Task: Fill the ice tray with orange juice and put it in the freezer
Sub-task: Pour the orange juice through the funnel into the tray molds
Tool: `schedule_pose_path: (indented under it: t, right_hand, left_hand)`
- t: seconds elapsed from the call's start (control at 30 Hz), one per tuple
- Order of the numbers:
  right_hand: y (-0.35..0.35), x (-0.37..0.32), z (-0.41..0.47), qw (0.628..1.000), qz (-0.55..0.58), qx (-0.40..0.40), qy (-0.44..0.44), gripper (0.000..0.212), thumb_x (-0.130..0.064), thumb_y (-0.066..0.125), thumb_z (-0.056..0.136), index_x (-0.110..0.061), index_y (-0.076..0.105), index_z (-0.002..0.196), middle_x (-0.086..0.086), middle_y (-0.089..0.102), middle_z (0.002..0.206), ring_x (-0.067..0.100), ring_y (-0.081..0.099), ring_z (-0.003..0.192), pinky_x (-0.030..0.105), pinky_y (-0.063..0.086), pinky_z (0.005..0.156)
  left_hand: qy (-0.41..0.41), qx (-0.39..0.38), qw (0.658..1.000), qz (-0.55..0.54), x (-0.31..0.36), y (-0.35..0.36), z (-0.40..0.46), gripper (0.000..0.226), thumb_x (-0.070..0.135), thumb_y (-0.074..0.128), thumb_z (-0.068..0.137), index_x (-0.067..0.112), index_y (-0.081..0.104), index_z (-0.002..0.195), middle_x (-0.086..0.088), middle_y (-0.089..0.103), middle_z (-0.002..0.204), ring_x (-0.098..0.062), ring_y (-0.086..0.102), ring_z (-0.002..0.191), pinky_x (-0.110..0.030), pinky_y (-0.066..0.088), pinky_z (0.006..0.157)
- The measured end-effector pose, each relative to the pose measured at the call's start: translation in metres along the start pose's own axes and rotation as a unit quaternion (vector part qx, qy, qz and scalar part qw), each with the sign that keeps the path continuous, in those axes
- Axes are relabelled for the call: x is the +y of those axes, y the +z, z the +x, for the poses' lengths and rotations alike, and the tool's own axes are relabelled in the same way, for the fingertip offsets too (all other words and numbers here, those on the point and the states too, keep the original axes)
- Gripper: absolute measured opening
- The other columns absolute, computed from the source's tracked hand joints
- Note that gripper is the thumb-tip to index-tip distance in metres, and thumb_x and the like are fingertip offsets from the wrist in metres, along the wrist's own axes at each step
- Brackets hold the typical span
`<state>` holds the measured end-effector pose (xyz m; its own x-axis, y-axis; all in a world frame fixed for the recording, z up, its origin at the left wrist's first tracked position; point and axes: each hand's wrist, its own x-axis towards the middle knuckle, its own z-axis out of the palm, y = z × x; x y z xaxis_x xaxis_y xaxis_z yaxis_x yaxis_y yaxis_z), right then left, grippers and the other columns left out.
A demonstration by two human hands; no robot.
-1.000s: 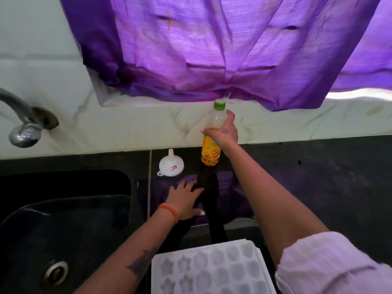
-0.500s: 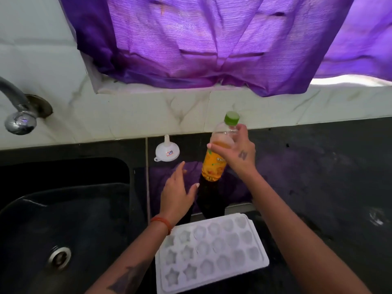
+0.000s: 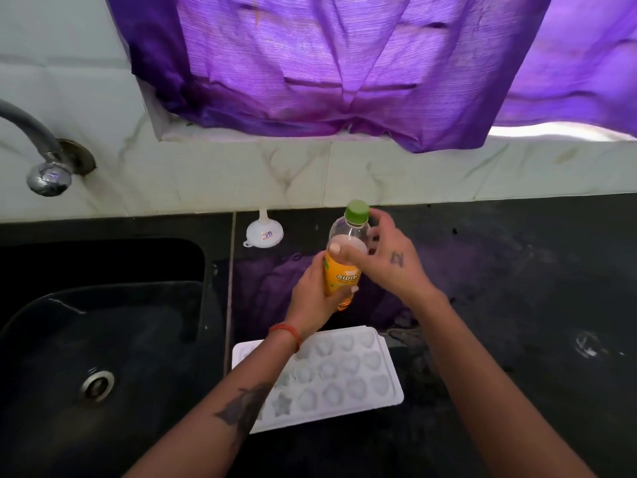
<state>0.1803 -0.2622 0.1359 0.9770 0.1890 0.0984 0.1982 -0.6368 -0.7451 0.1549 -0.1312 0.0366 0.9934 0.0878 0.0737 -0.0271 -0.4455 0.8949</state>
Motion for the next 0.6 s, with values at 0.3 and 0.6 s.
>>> schedule_pose_path:
  t: [0.3,0.6]
  right_hand:
    - [-0.037,-0.053,0.036,0.929,-0.332,-0.001,-0.162,0.052,-0.058,0.046,0.090,-0.008,0.055,0.101,0.008,0.063,0.086,0.023,0.056,0.077,0.031,0.043,0.065]
    - [-0.044,-0.048,0.049,0.877,-0.350,-0.137,-0.298,0.033,-0.036,0.045,0.098,-0.008,0.052,0.113,0.008,0.057,0.103,0.020,0.047,0.092,0.028,0.037,0.077]
  left_hand:
    - [0.003,0.068,0.998,0.000,0.026,0.002,0.006,0.078,0.047,0.081,0.062,0.028,0.040,0.125,0.008,0.057,0.121,-0.011,0.056,0.108,-0.030,0.046,0.085]
    - [0.010,0.062,0.996,0.056,0.031,-0.008,0.012,0.065,0.049,0.075,0.071,0.023,0.043,0.121,0.002,0.064,0.113,-0.018,0.062,0.102,-0.028,0.046,0.080]
